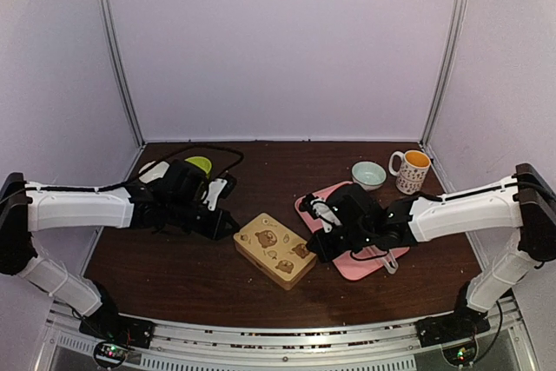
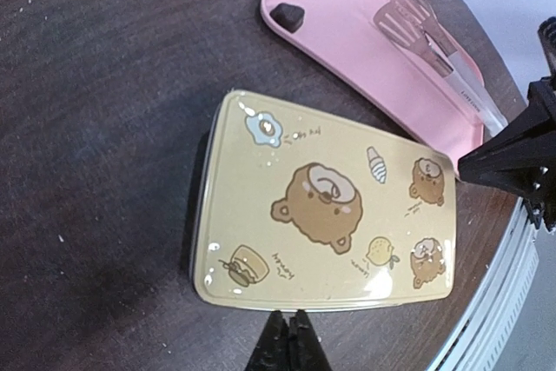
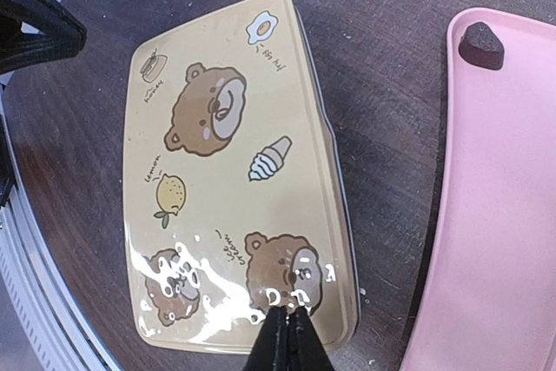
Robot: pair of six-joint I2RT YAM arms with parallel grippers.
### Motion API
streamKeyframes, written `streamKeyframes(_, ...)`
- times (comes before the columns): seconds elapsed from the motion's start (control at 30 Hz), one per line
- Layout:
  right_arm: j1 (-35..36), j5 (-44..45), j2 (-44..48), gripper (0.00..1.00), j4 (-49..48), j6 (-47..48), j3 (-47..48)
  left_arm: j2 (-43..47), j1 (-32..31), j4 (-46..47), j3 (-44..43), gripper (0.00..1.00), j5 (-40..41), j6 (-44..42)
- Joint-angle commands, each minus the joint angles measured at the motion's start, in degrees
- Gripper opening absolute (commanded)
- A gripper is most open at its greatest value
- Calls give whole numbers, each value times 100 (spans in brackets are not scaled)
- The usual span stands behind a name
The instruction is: Pack the chocolate
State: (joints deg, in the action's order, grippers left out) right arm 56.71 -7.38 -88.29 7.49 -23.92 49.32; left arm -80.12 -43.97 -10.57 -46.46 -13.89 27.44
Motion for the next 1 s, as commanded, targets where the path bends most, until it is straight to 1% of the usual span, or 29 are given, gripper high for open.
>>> streamKeyframes(0.0,68,275,176,0,-80,-1,13,-61,-83,495,189,0,-114,166)
streamKeyframes(0.17,148,502,319,0,168,79,139,-269,-125,352,101,0,-63,147)
streamKeyframes(0.3,163,586,387,0,170,86,91,-210,-147,240,49,0,56,112)
streamKeyframes(0.53,160,727,-229,0,177,-121,-37,-426,-148,382,176,0,140,241)
streamKeyframes(0.67,164,848,-568,0,341,-191,65,-575,-148,386,173,0,242,262)
streamKeyframes(0.77,165,851,-467,0,394,-121,137,-700,-150,333,146,0,321,264)
streamKeyframes(0.97,169,825,76,0,296,42,139,-924,-183,301,198,0,539,331)
